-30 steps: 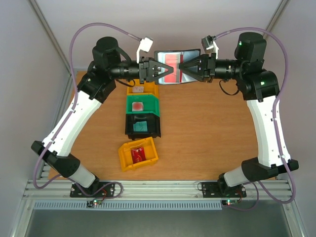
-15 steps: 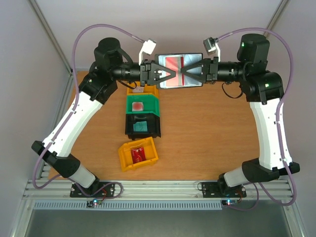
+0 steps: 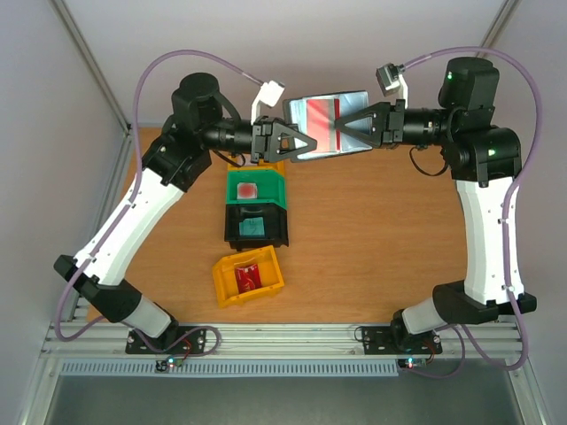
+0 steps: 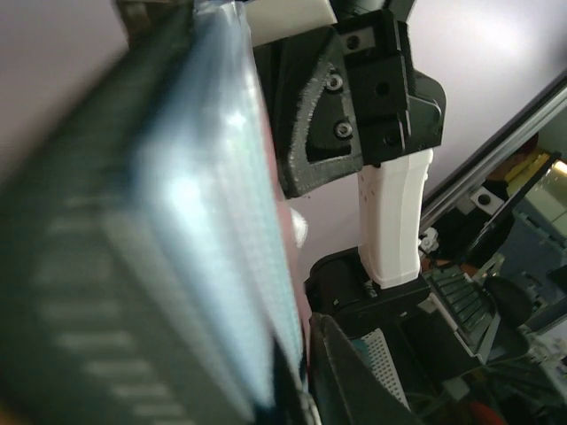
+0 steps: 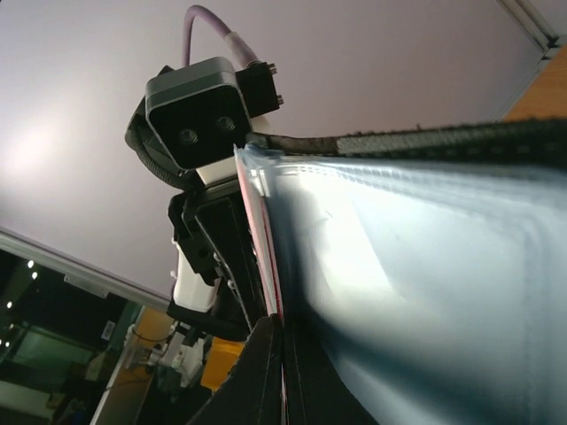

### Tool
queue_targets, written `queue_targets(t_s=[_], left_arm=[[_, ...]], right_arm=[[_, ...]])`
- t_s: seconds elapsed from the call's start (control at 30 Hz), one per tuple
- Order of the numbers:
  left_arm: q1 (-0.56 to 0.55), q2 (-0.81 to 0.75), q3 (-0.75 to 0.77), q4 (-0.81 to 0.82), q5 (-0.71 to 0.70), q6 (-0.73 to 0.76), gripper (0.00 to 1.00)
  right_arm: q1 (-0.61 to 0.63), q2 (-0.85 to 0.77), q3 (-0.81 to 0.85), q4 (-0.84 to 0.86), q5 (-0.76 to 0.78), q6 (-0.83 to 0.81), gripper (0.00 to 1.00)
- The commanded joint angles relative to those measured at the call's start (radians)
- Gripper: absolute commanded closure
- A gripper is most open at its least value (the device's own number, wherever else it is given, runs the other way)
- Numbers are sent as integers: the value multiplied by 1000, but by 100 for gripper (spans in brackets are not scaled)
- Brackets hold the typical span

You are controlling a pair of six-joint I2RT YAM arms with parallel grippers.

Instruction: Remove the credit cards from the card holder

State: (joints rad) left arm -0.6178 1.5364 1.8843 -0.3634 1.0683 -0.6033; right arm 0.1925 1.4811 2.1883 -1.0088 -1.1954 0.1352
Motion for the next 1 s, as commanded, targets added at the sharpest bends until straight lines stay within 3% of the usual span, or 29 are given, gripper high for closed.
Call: queue_targets(t_s=[0.0, 0.1, 0.27, 0.7, 0.97], left_arm=[[-6, -46, -2, 10, 26, -5, 87], [-7, -41, 2, 5, 26, 3, 89], [-6, -42, 4, 3, 33, 1, 76], [15, -27, 30, -49, -3, 15, 71], [15, -20, 38, -70, 16, 10, 88]], right_arm=[[-8, 23, 54, -44, -32, -27, 99], [-8, 29, 73, -90, -40, -52, 99], [-10, 49, 119, -190, -59, -106, 99], [-10, 47, 139, -345, -89, -183, 99], [-15, 52, 140, -345, -96, -199, 99]])
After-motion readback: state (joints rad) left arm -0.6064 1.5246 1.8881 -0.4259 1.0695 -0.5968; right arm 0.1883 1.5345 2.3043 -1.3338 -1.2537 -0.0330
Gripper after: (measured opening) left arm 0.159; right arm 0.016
